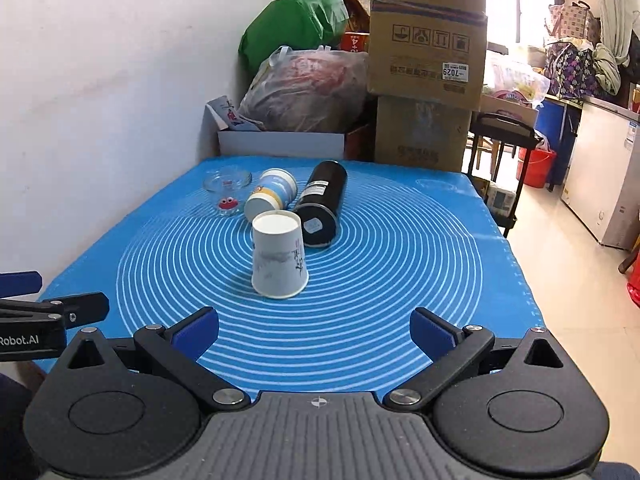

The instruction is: Flip cup upside down

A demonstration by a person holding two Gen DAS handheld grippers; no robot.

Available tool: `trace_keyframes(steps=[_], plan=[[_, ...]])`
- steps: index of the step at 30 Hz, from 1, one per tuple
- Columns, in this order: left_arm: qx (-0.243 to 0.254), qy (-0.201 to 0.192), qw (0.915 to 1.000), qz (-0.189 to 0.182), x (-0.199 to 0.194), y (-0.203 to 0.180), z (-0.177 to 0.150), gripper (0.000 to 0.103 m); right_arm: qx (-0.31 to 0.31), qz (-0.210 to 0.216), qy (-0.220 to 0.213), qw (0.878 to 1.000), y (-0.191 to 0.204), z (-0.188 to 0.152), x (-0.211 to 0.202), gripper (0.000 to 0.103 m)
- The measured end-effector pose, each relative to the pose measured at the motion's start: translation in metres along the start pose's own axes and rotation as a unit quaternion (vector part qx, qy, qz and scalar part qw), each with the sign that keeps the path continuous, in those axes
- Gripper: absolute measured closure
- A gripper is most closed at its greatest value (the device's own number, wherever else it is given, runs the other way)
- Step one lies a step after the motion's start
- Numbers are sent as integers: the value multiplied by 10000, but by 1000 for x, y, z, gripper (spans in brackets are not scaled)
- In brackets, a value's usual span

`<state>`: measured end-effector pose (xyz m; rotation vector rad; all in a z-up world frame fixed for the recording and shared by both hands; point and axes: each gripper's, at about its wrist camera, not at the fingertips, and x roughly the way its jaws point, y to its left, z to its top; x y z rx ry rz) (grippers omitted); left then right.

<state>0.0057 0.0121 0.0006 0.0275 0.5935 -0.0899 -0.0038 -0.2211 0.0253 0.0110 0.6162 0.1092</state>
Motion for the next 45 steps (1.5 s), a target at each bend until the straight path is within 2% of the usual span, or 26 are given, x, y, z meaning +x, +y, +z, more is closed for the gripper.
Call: trace_keyframes(steps=[11, 45], plan=[[90, -36, 9999, -52, -9, -10, -5, 8, 38, 58, -106, 9999, -1, -7, -23, 0], [235, -65, 9997, -29, -11, -18, -7, 8, 65, 157, -112, 9998, -4, -10, -31, 0]])
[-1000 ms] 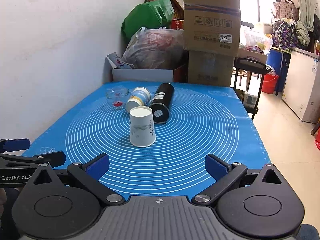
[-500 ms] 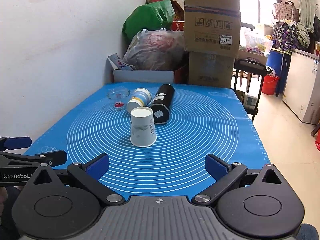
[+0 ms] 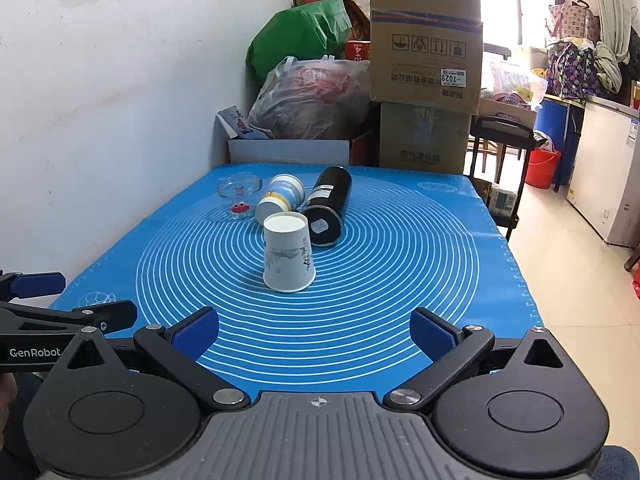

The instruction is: Flip cup upside down

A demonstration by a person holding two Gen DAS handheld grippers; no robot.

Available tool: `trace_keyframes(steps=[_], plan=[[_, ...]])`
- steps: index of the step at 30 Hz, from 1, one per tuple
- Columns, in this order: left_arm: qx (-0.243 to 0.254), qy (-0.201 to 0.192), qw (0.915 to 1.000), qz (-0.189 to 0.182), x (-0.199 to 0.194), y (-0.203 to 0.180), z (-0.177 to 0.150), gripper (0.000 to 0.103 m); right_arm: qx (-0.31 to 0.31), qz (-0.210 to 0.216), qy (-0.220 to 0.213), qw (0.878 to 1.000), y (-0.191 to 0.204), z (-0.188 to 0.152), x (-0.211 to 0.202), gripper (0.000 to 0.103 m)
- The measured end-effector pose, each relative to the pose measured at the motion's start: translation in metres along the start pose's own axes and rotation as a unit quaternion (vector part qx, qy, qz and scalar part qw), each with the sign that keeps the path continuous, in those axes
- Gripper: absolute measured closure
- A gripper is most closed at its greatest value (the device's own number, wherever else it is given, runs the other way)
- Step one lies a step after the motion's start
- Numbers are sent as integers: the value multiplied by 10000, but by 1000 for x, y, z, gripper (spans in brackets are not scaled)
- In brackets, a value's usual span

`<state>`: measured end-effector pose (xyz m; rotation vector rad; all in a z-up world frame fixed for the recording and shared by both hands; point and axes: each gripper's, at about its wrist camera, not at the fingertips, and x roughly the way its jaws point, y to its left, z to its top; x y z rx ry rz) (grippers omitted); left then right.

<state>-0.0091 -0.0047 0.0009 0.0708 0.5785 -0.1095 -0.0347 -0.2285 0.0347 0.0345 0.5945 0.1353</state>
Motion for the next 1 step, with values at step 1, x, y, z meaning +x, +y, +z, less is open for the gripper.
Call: trace_keyframes(steps=[1], plan=[[7, 2, 10000, -3, 0, 0, 0, 8, -1, -2, -4, 10000, 0, 0, 0, 0]])
